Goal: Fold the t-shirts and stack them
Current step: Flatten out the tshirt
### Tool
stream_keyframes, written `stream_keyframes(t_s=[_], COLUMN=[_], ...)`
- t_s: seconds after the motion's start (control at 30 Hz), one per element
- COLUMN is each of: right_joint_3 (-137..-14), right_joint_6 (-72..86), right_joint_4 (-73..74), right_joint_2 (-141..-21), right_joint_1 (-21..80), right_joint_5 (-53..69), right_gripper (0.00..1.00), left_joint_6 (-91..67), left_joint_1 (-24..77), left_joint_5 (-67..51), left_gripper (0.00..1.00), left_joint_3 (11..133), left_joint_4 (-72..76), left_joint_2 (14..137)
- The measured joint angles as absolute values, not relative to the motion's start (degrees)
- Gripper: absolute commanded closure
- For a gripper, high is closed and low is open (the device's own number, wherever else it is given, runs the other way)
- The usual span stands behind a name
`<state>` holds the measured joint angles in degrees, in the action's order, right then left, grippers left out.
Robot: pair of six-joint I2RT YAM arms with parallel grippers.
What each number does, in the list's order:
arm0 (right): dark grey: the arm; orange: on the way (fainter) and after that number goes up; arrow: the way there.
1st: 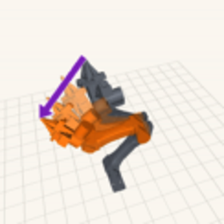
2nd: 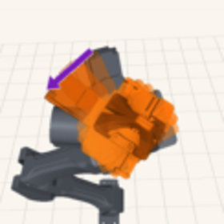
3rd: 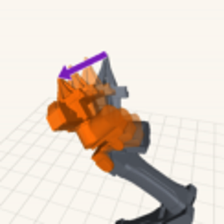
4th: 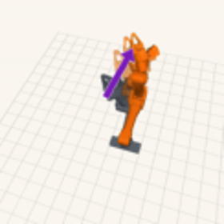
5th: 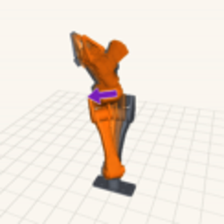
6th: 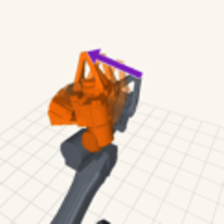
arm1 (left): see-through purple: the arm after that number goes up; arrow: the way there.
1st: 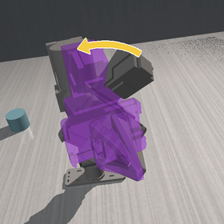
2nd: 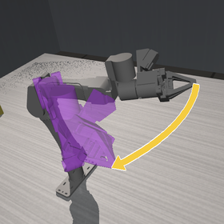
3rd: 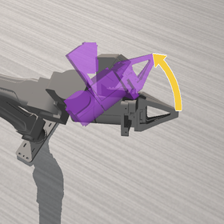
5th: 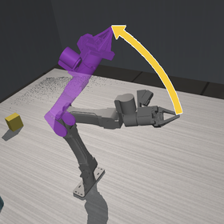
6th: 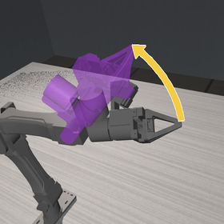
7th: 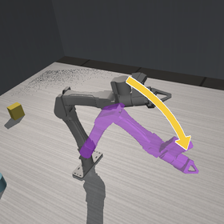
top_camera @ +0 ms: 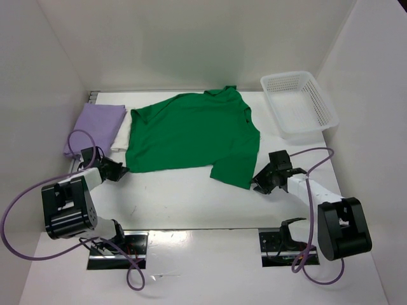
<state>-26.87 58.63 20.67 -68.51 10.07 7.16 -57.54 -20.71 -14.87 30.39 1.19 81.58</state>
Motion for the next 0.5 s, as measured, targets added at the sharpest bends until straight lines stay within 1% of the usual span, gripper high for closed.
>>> stream_keyframes(t_s=[0.17,0.23,0.43,0.5], right_joint_3=[-26.9,-27.1,-28.1,-27.9], right_joint_6=[58.9,59.1,59.4,59.5], right_joint_4=[19.4,18.7,18.2,18.8], right_joint_2=[-69.5,-70.5,-72.4,-72.0], right_joint_1=[10.4,10.4,11.4,11.5], right_joint_5=[8.1,9.0,10.8,10.6], right_gripper=[0.58,0.61,0.61,0.67], left_joint_6=[-56.9,-56.9,-56.9,-56.9], left_joint_1=[-19.8,-19.5,-18.5,-18.1], left_joint_5=[-14.9,-14.9,-15.0,-15.1], left_gripper=[1.0,1.0,1.0,1.0], left_joint_3=[30.8,30.9,30.9,30.9], left_joint_4=[1.0,0.8,0.6,0.5], left_joint_2=[81.4,81.3,80.1,79.6])
